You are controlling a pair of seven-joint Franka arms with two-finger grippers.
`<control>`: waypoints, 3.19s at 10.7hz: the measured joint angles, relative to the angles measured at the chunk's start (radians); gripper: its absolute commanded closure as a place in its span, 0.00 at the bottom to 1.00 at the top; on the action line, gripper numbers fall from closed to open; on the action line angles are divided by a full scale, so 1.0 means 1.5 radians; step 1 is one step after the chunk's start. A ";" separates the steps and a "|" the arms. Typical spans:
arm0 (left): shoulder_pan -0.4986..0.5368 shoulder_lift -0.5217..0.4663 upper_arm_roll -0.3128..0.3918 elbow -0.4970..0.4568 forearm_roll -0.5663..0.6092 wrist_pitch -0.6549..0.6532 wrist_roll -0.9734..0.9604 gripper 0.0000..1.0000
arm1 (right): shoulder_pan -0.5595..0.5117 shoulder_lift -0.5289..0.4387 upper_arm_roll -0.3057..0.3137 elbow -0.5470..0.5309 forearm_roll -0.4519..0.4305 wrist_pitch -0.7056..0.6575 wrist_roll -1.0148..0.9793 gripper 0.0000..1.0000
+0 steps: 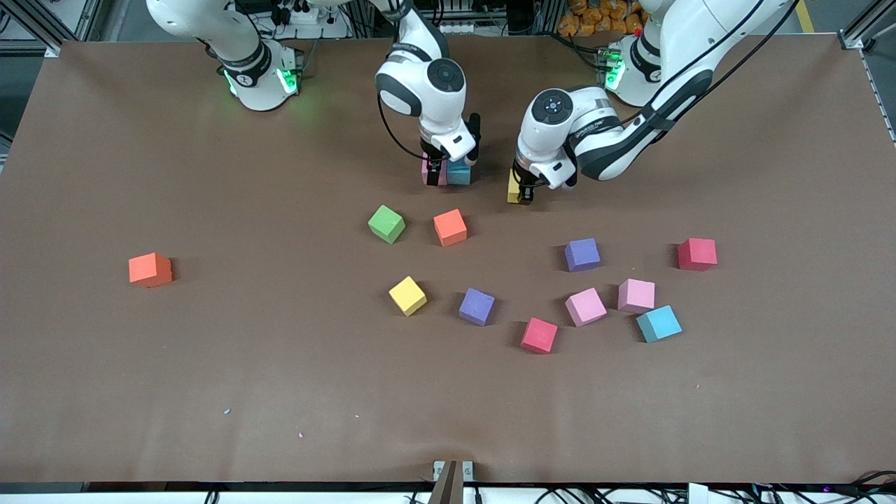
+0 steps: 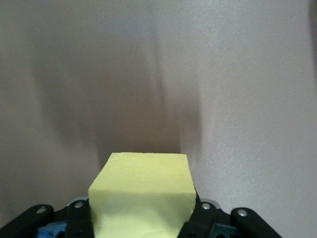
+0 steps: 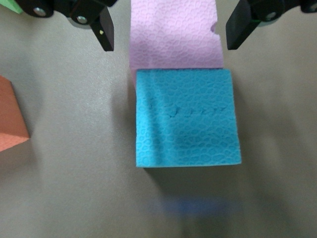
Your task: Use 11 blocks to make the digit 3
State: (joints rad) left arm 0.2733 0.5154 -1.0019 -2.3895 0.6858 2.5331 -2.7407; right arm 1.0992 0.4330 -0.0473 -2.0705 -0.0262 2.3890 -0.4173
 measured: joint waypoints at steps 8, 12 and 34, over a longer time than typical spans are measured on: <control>-0.066 0.014 0.001 0.025 -0.006 0.000 -0.027 1.00 | -0.045 -0.066 -0.007 0.001 0.000 -0.094 -0.038 0.00; -0.114 0.040 0.028 0.055 -0.012 0.000 -0.037 1.00 | -0.143 -0.097 -0.010 0.003 -0.001 -0.111 -0.042 0.00; -0.218 0.056 0.084 0.099 -0.037 -0.013 -0.085 1.00 | -0.311 -0.042 -0.016 0.107 0.058 -0.131 0.195 0.00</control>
State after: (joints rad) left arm -0.0535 0.5995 -0.8758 -2.2412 0.6297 2.5137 -2.8681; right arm 0.6328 0.3700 -0.0717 -1.9105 0.0609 2.1927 -0.1251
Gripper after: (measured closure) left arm 0.379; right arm 0.000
